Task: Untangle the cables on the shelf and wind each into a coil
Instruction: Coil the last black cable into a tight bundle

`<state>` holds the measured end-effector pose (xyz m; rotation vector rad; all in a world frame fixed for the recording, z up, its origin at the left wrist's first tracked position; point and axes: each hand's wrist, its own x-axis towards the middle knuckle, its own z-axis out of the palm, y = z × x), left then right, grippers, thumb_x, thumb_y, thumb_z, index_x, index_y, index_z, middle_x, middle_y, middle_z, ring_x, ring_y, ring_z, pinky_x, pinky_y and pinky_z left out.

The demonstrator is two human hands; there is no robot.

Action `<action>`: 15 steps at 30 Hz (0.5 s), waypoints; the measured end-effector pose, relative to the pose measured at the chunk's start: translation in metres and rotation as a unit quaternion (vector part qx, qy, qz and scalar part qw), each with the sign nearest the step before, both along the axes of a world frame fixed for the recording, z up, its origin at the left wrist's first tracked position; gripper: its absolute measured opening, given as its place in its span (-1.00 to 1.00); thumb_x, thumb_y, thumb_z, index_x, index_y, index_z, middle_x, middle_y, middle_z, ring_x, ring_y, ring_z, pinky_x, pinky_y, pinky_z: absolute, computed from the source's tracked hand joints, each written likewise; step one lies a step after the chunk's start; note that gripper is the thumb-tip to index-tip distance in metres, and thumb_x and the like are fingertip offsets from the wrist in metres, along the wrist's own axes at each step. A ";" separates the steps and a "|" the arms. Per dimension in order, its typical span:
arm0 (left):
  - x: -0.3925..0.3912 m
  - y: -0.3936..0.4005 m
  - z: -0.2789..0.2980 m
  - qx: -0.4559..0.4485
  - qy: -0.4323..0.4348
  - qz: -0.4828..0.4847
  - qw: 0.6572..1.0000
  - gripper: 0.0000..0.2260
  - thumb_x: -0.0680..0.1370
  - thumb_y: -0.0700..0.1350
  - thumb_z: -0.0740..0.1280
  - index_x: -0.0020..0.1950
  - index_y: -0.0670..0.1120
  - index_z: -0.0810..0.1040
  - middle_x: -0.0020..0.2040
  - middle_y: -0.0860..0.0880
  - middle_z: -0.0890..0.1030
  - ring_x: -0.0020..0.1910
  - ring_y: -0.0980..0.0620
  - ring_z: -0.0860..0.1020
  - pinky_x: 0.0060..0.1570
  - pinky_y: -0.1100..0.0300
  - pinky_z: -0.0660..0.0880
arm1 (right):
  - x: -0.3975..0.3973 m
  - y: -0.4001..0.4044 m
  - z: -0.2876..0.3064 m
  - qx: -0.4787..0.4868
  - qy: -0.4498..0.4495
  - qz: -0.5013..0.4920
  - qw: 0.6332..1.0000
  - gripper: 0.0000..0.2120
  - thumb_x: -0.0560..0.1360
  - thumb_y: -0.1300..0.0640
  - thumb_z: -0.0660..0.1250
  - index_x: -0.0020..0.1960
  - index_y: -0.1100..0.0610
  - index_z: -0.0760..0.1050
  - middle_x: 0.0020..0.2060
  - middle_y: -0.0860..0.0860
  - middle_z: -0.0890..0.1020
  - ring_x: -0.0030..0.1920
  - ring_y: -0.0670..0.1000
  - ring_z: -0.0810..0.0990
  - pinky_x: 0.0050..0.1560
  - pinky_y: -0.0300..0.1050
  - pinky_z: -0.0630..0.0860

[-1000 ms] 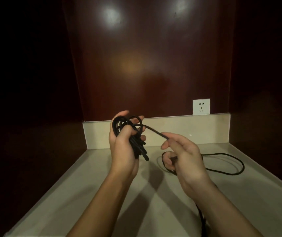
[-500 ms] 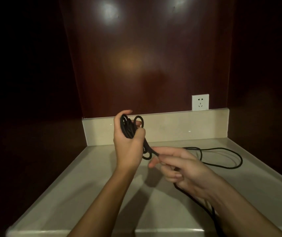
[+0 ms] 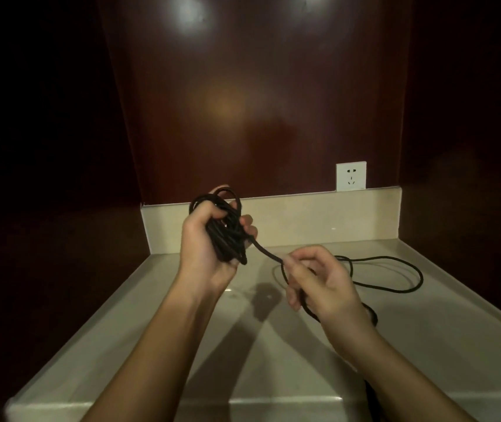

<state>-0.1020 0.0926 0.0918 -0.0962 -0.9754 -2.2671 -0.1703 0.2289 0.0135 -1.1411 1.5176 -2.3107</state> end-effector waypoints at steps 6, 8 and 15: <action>-0.007 -0.003 -0.002 -0.122 0.060 0.233 0.963 -0.65 0.37 -0.29 0.22 0.14 -0.11 0.46 -0.18 -0.02 0.52 -0.33 0.02 0.45 -0.38 0.17 0.43 | 0.008 -0.004 -0.012 -0.018 0.063 -0.109 0.992 -0.81 0.53 0.20 0.39 0.10 0.05 0.48 -0.34 0.17 0.47 -0.34 0.07 0.44 -0.31 -0.15 0.42; -0.007 0.000 -0.002 -0.172 0.075 0.269 0.945 -0.66 0.38 -0.29 0.23 0.14 -0.07 0.46 -0.16 -0.02 0.52 -0.31 0.00 0.44 -0.35 0.16 0.42 | 0.003 -0.002 -0.014 0.008 0.174 -0.200 0.964 -0.85 0.56 0.17 0.38 0.06 -0.01 0.46 -0.31 0.08 0.53 -0.31 0.05 0.52 -0.28 -0.11 0.48; -0.006 0.010 -0.003 -0.273 0.081 0.295 0.912 -0.61 0.37 -0.29 0.26 0.18 -0.07 0.43 -0.07 -0.09 0.50 -0.21 -0.12 0.42 -0.24 0.02 0.39 | -0.023 0.009 -0.003 0.300 0.411 -0.370 0.777 -0.81 0.58 0.27 0.22 0.13 0.04 0.40 -0.05 0.04 0.59 -0.20 0.17 0.56 -0.21 0.07 0.52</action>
